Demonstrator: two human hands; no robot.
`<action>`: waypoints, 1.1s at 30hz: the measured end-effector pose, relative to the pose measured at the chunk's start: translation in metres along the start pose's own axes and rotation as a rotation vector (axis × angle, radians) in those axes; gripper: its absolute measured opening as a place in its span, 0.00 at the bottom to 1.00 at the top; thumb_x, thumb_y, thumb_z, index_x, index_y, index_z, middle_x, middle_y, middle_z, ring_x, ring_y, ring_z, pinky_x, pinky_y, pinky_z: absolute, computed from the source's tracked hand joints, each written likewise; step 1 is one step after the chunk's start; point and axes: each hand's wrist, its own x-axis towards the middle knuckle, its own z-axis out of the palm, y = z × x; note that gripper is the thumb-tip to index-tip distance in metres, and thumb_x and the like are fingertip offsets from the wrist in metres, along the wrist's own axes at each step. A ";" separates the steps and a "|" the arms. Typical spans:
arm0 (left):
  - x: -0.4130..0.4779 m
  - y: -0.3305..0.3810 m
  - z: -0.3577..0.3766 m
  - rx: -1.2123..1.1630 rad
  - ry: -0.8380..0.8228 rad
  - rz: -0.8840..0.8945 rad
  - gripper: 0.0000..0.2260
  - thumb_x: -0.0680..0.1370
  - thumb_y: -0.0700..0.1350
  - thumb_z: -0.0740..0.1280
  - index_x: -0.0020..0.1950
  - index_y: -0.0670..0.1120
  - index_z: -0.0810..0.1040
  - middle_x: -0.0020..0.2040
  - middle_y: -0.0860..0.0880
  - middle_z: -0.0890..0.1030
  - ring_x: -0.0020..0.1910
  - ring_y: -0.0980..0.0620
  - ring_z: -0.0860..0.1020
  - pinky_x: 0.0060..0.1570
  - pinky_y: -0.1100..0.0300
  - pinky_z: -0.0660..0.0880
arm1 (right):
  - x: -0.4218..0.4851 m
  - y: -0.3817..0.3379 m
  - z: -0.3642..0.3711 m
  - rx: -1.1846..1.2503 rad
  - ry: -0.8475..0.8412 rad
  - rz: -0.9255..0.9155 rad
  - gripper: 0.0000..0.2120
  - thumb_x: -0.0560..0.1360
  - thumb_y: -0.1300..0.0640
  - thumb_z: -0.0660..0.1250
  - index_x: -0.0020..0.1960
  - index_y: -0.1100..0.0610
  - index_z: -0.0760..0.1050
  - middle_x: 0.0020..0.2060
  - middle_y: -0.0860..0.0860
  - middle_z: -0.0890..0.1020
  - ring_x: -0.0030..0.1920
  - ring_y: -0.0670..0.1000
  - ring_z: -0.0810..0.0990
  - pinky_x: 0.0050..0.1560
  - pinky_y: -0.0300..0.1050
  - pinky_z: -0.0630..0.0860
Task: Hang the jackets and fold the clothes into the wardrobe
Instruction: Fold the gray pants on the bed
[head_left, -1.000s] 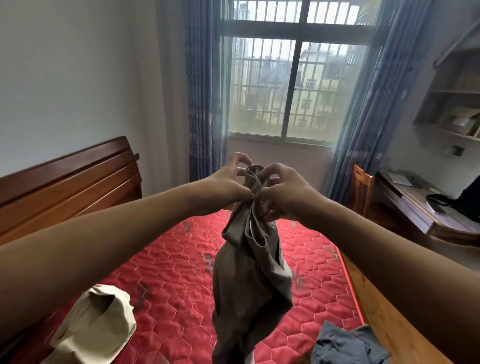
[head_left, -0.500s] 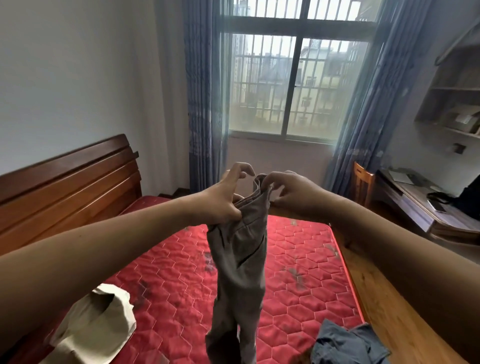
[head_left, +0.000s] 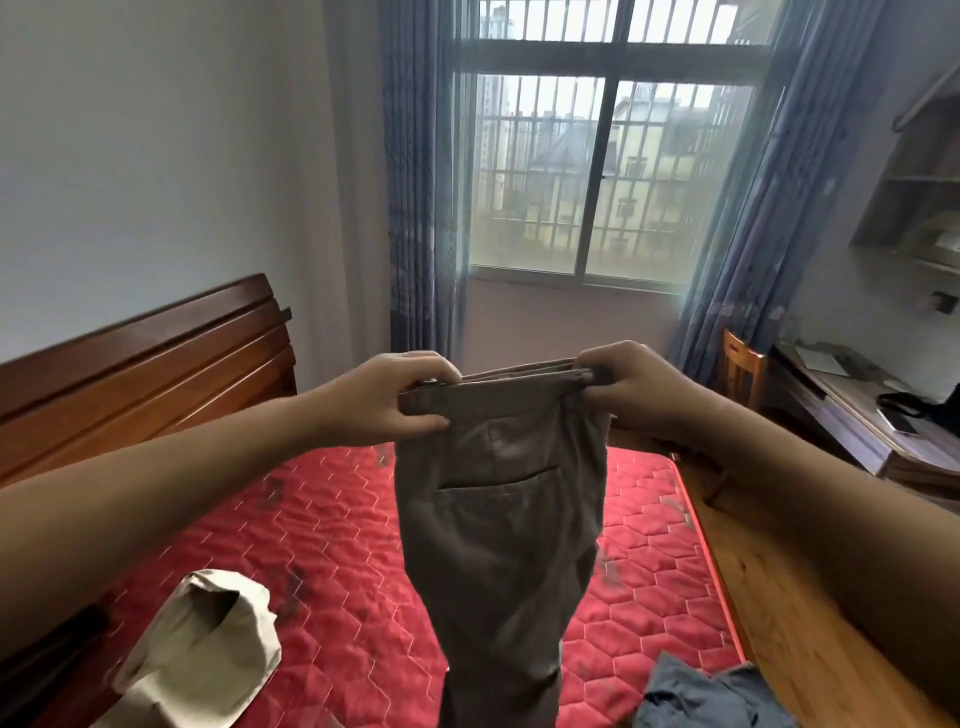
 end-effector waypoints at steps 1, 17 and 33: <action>-0.005 -0.003 0.000 -0.026 0.085 0.031 0.15 0.75 0.42 0.76 0.61 0.48 0.78 0.61 0.52 0.78 0.58 0.50 0.79 0.56 0.53 0.80 | 0.000 0.001 -0.005 0.041 0.006 0.008 0.05 0.70 0.59 0.69 0.37 0.58 0.79 0.32 0.57 0.78 0.34 0.48 0.74 0.38 0.55 0.75; 0.009 0.015 0.003 -0.090 -0.030 0.133 0.18 0.79 0.45 0.72 0.66 0.51 0.72 0.65 0.52 0.73 0.64 0.49 0.76 0.59 0.56 0.79 | -0.016 0.016 -0.029 0.105 0.037 0.044 0.04 0.74 0.66 0.70 0.40 0.65 0.80 0.36 0.64 0.79 0.36 0.52 0.75 0.39 0.50 0.73; 0.047 0.092 -0.014 0.089 -0.109 0.201 0.04 0.76 0.56 0.73 0.44 0.66 0.80 0.41 0.57 0.79 0.41 0.54 0.80 0.42 0.61 0.77 | -0.087 0.025 -0.087 -0.114 0.003 0.070 0.06 0.75 0.56 0.71 0.44 0.57 0.84 0.39 0.54 0.84 0.44 0.54 0.81 0.47 0.57 0.78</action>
